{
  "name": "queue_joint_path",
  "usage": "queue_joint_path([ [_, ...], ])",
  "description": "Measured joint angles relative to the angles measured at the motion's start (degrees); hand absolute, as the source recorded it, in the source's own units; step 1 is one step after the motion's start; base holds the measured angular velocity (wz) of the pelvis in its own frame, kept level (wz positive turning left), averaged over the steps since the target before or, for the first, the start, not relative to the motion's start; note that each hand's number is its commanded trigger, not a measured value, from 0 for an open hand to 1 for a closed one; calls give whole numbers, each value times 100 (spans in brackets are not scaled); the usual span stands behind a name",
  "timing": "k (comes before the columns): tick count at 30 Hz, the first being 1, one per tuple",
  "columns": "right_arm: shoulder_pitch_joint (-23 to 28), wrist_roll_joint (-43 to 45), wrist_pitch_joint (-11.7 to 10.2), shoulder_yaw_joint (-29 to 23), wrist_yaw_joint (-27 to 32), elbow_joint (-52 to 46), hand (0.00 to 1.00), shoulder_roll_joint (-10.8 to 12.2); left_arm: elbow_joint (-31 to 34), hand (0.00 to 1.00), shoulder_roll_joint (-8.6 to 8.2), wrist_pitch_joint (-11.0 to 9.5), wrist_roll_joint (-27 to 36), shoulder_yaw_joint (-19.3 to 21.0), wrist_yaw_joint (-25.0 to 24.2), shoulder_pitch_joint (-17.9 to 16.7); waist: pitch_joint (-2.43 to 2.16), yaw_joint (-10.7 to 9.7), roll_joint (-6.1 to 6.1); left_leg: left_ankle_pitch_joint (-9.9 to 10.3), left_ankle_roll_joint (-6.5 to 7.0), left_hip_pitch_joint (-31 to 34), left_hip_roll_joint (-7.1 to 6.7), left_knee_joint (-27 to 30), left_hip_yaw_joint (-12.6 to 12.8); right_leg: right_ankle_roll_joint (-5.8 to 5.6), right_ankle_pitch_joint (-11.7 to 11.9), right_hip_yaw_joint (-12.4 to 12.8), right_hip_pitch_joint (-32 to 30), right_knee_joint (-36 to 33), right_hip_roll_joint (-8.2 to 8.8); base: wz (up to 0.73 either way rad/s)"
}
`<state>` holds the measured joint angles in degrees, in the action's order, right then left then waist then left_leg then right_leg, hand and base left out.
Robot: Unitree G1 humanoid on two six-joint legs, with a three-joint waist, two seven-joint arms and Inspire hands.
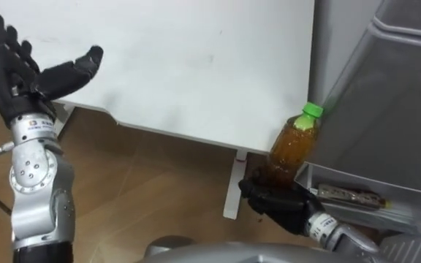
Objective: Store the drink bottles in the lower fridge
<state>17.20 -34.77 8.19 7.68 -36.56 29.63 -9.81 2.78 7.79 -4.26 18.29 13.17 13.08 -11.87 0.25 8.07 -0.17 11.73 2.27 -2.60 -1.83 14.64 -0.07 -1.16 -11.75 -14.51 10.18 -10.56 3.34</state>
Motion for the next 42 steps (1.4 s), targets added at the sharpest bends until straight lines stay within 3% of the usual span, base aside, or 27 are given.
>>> queue_joint_path([
  [6,34,87,-1,-2,11,208,100,-2,-813,0,-60,17,45,-105,163,-191,13,-26,-53,1,-1,16,-2,2,-21,0,0,-2,-15,5,-4,1],
  [16,75,92,-22,-16,26,754,100,-9,-2509,0,-78,19,167,-779,186,-272,18,-61,-63,3,-1,46,5,56,40,1,0,39,-44,4,0,-2],
  [25,4,-122,-181,-280,79,1482,100,33,-3957,0,-59,17,967,-777,-155,-336,-5,-173,-61,-5,3,1,9,18,130,12,0,78,-11,101,4,-4],
  [35,-100,-497,-502,-277,45,2014,100,91,-5572,0,5,111,903,-765,-602,-413,-15,-322,-145,-6,1,-13,13,-116,238,11,8,176,-33,204,-15,-3],
  [42,-163,-1449,-487,-397,210,2544,100,86,-6083,0,51,328,902,-762,-910,-423,-7,-327,-145,-5,2,14,9,-124,249,6,6,195,-69,206,-14,-1],
])
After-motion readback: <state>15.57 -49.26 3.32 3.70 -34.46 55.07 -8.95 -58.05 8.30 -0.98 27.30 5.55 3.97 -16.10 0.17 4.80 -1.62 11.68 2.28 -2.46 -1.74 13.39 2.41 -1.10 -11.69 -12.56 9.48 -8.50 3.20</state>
